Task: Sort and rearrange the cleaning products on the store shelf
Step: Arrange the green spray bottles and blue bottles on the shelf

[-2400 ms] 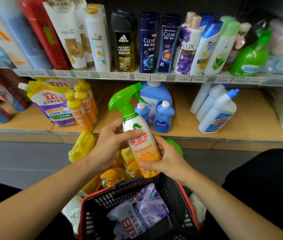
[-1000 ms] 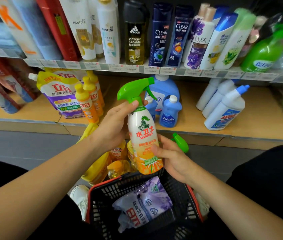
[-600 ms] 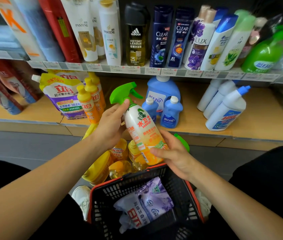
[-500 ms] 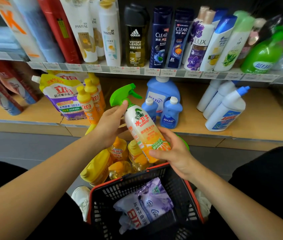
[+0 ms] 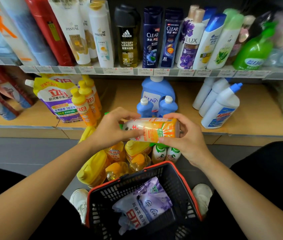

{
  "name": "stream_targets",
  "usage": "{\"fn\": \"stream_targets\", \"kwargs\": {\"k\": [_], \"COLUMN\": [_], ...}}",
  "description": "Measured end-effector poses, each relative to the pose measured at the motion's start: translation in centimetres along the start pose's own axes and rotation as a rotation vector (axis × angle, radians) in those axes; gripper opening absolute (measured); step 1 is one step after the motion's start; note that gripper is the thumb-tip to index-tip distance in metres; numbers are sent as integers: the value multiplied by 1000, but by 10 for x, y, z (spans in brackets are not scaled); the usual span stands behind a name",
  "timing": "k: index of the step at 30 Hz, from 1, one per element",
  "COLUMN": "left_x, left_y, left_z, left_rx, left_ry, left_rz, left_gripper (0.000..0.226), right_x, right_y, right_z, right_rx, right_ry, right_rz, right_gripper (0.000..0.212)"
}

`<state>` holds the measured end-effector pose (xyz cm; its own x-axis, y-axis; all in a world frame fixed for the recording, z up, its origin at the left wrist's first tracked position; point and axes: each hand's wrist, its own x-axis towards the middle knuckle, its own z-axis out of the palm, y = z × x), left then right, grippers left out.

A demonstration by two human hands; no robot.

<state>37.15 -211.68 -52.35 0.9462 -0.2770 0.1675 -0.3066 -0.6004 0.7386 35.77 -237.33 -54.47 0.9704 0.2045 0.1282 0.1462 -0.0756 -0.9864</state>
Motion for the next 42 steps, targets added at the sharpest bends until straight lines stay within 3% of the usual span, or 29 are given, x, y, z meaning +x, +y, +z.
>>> {"fn": "stream_targets", "kwargs": {"k": [5,8,12,16,21,25,29,32,38,42], "left_x": [-4,-6,-5,-9,-19,-20,-17,-17,-10,-8], "left_y": [2,3,5,8,8,9,12,21,32,36], "left_z": [3,8,15,25,45,49,43,36,37,35], "left_rx": [64,157,26,-170,-320,-377,-387,-575,-652,-620], "left_ry": [-186,-223,-275,-356,-244,-121,-224,-292,-116,-8], "left_rz": [42,118,105,34,-14,22,30,-21,-204,-251], "left_gripper": [81,86,85,88,80,81,70,54,36,38], "right_x": [0,2,4,3,-2,-5,-6,-7,-9,-13], "right_y": [-6,-12,-16,-17,-16,-18,-19,-16,-9,-4], "right_z": [-9,-16,-19,-12,-1,6,3,2,3,9], "right_rx": [39,40,24,175,216,126,105,36,-56,-178], "right_ry": [-67,-101,-139,-175,-93,-88,-85,-85,-126,-152], "right_rz": [-76,-135,-186,-125,-105,-113,-112,-127,-139,-154], "right_gripper": [59,58,62,64,76,70,67,68,75,77]}}
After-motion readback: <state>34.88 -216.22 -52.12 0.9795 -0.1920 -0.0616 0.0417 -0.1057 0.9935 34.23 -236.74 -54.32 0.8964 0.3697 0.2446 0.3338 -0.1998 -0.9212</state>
